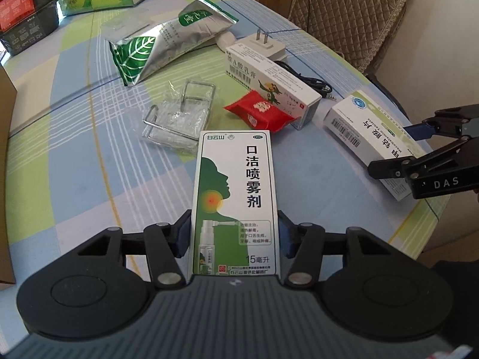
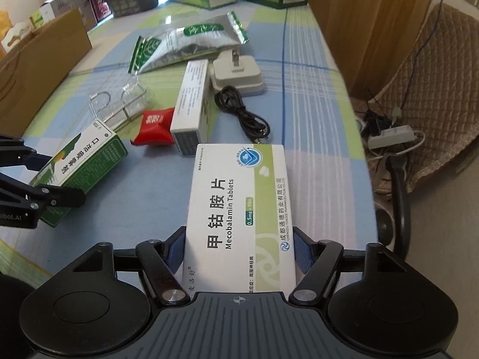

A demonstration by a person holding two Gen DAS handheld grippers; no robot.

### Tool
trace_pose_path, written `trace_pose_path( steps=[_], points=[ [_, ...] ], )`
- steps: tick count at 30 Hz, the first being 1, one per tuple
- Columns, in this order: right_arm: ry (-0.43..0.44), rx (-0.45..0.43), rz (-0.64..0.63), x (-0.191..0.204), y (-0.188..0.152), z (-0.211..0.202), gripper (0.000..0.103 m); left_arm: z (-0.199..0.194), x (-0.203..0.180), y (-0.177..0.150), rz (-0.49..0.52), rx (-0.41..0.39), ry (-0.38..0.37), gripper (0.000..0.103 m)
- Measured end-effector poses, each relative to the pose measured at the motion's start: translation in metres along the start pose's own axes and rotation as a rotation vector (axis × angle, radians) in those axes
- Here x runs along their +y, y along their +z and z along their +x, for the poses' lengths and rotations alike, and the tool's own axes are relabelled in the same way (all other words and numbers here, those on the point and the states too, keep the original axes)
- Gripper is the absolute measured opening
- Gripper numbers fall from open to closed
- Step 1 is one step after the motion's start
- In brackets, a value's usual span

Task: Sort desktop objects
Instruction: 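Carry both boxes over the cardboard box and open both tools to drop them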

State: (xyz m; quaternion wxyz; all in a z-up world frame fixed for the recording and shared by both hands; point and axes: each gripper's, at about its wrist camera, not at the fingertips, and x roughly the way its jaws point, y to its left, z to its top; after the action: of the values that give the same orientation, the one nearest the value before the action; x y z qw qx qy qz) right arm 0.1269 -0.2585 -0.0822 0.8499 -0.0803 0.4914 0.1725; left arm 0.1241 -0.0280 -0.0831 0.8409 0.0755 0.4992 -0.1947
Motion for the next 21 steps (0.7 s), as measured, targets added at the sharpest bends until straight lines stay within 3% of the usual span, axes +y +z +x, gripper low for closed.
trace_pose_path(
  steps=[7, 12, 21],
  points=[
    [-0.001, -0.079, 0.040, 0.004, 0.004, -0.045, 0.068, -0.035, 0.003, 0.003, -0.020, -0.048, 0.008, 0.050],
    [0.022, -0.159, 0.018, 0.025, 0.032, -0.084, 0.068, -0.074, 0.016, 0.010, -0.045, -0.106, 0.034, 0.050],
    [0.154, -0.234, -0.111, 0.133, 0.105, -0.113, 0.068, -0.168, 0.096, 0.006, -0.135, -0.188, 0.155, 0.050]
  ],
)
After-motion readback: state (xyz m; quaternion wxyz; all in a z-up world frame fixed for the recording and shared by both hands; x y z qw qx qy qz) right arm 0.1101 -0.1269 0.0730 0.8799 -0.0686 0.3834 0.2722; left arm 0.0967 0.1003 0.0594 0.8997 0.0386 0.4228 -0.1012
